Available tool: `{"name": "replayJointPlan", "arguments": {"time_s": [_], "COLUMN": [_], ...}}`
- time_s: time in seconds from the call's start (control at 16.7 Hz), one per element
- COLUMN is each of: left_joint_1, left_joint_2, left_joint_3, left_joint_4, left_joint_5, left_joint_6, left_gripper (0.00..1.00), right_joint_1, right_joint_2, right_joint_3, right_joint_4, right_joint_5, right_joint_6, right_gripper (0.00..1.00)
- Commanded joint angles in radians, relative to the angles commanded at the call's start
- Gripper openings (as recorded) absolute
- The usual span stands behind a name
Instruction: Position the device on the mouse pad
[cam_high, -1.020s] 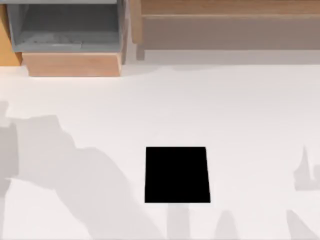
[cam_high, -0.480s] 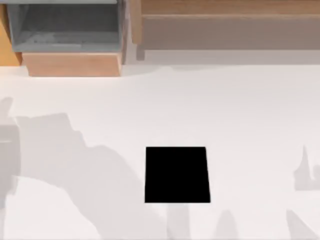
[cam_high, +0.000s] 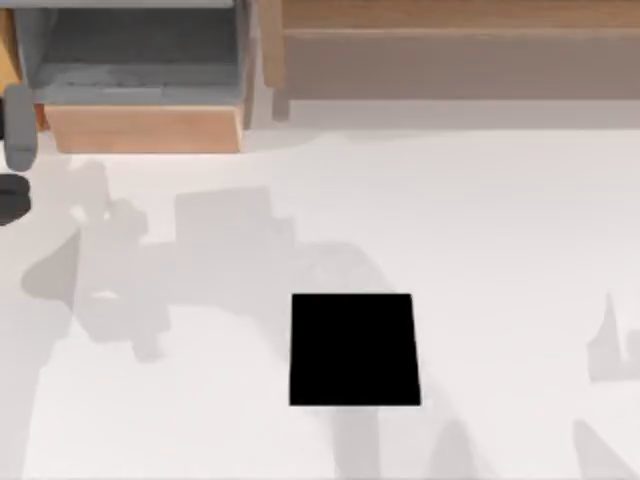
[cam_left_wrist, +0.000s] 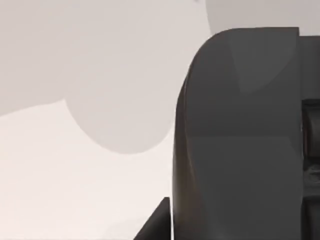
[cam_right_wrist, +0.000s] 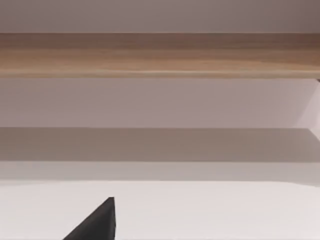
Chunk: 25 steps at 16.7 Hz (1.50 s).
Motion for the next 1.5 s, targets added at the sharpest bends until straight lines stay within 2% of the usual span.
{"name": "replayJointPlan", "arguments": {"time_s": [0.3, 0.72, 0.96, 1.2, 1.5], "left_joint_1": [-0.244, -0.599, -0.767, -0.880, -0.917], "left_joint_2": [0.067, 0.118, 0.115, 0.100, 0.095], "left_joint_3": [0.038, 0.066, 0.076, 0.078, 0.080], "left_joint_4": [-0.020, -0.019, 0.002, 0.025, 0.033], "left_joint_5": [0.014, 0.041, 0.045, 0.041, 0.037], "left_joint_6": [-0.555, -1.463, -1.872, -2.113, -2.187], "left_gripper": [0.00, 0.00, 0.00, 0.00, 0.00], "right_joint_1": [0.000, 0.000, 0.000, 0.000, 0.000], "right_joint_2": [0.000, 0.000, 0.000, 0.000, 0.000], "right_joint_3": [0.000, 0.000, 0.000, 0.000, 0.000], "right_joint_4": [0.000, 0.000, 0.000, 0.000, 0.000], "right_joint_5": [0.000, 0.000, 0.000, 0.000, 0.000], "right_joint_6": [0.000, 0.000, 0.000, 0.000, 0.000], "right_gripper": [1.00, 1.00, 1.00, 1.00, 1.00]}}
